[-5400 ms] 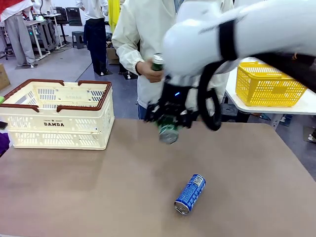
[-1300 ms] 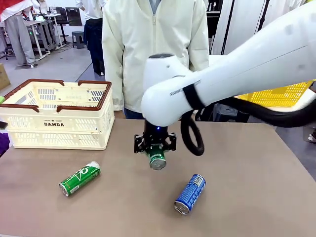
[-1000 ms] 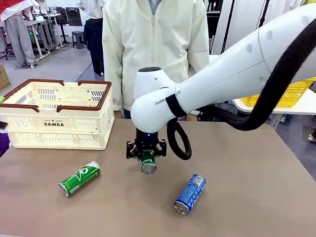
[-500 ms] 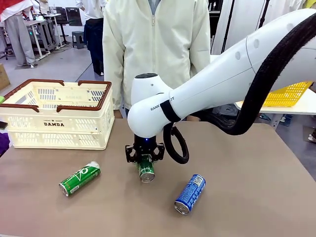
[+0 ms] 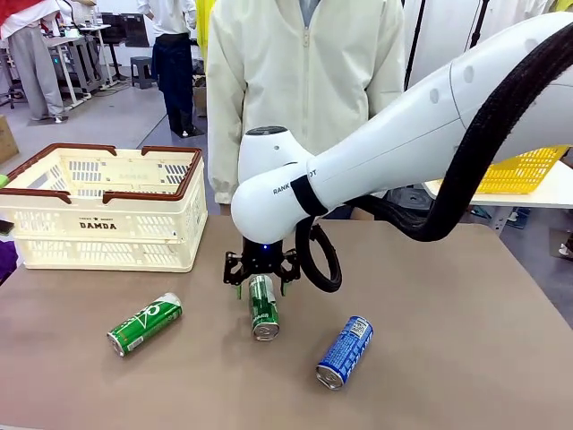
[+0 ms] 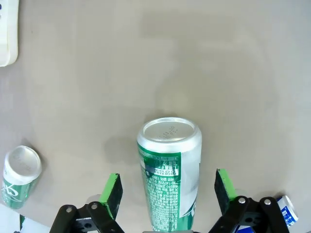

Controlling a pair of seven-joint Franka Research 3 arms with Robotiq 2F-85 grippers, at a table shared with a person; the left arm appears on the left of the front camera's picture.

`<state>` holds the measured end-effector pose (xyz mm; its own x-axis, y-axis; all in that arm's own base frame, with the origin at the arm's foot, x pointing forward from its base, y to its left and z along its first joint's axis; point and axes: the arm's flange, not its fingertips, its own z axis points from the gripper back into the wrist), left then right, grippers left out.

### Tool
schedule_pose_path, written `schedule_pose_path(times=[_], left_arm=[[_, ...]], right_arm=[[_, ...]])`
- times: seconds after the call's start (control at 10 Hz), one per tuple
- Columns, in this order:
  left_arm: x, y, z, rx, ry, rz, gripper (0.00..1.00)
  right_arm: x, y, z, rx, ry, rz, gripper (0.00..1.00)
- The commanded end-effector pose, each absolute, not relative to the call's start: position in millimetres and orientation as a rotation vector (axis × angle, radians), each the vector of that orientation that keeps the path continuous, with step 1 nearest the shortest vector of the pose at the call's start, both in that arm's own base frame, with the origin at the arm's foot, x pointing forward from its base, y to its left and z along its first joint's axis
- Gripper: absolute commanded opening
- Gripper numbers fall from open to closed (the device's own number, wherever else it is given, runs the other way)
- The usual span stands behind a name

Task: Place the drinks into the Shopping basket.
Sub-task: Pick up one drink and place it into the Shopping basket.

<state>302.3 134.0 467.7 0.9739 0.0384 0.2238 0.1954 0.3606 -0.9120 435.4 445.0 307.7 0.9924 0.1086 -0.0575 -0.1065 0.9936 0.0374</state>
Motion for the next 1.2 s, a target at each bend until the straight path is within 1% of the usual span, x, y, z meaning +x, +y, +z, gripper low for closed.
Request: schedule_pose_path(times=[0.0,0.1,0.2,0.3,0.4,0.6,0.7,0.8,0.9,1.0,1.1], left_arm=[[302.2,132.6,470.1,-1.221,-0.225,-0.093,1.0],[302.2,132.6,470.1,-1.221,-0.225,-0.093,1.0],[302.2,132.6,470.1,-1.221,-0.225,-0.093,1.0],[302.2,132.6,470.1,-1.221,-0.225,-0.093,1.0],[302.2,132.6,470.1,-1.221,-0.225,-0.093,1.0],[302.2,132.6,470.1,-1.221,-0.225,-0.093,1.0],[302.2,132.6,470.1,-1.221,-0.225,-0.093,1.0],[302.2,132.6,470.1,-1.221,-0.225,-0.093,1.0],[302.2,132.6,470.1,-1.221,-0.225,-0.093,1.0],[302.2,132.6,470.1,-1.221,-0.225,-0.093,1.0],[302.2,132.6,470.1,-1.221,-0.225,-0.093,1.0]], right_arm=[[426.0,429.9,331.4,0.075,0.041,0.066,1.0],[416.5,402.6,366.3,0.108,0.047,0.047,1.0],[404.4,361.7,403.0,0.169,0.091,0.029,1.0],[389.5,311.4,434.5,0.275,0.198,0.039,1.0],[378.4,257.2,452.9,0.393,0.242,0.048,1.0],[367.3,151.1,457.2,0.757,0.309,0.223,1.0],[365.2,103.9,453.5,0.906,0.318,0.246,1.0],[362.6,55.8,448.0,1.035,0.297,0.196,1.0],[350.8,4.2,439.9,1.154,0.241,0.097,1.0],[330.5,-32.9,434.2,1.259,0.15,0.083,1.0],[305.9,-63.3,429.7,1.344,0.039,0.004,1.0]])
